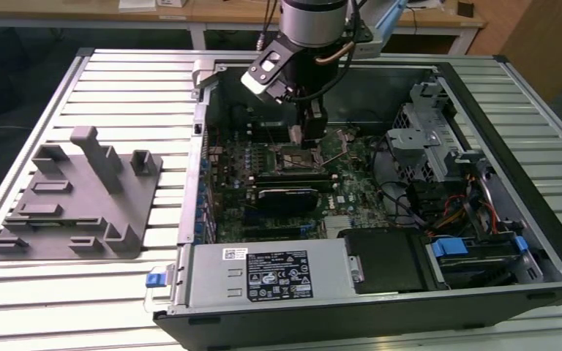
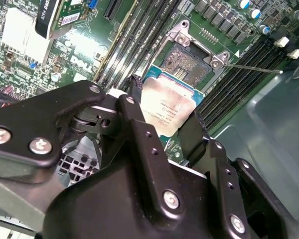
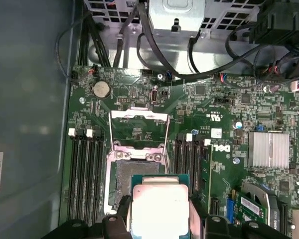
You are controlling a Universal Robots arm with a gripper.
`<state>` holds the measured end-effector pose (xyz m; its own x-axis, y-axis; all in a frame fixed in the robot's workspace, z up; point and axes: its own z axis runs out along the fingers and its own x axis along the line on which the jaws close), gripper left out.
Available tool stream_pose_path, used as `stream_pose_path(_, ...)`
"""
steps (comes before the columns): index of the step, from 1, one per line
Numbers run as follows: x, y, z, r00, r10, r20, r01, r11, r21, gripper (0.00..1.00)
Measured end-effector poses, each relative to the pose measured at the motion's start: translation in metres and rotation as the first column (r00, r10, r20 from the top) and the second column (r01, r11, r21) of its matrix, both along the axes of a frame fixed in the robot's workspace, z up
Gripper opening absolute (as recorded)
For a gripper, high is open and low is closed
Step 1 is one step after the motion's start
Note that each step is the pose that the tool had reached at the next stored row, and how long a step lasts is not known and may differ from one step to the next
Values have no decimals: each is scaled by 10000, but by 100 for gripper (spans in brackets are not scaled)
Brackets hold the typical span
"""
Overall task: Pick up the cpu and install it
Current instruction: 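Place the cpu into insertion slot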
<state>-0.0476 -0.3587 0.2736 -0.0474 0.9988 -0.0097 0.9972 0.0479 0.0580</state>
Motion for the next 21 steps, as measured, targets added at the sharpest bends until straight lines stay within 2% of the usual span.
stream_pose_path(5,0,0,-22,10000,0,2,0,10000,4,54)
stream_pose_path(6,0,0,-68,10000,1,1,-1,10000,2,54)
stream_pose_path(17,0,2,-268,10000,0,1,0,10000,1,54)
stream_pose_path(21,0,30,-318,10000,0,0,0,10000,-10,54)
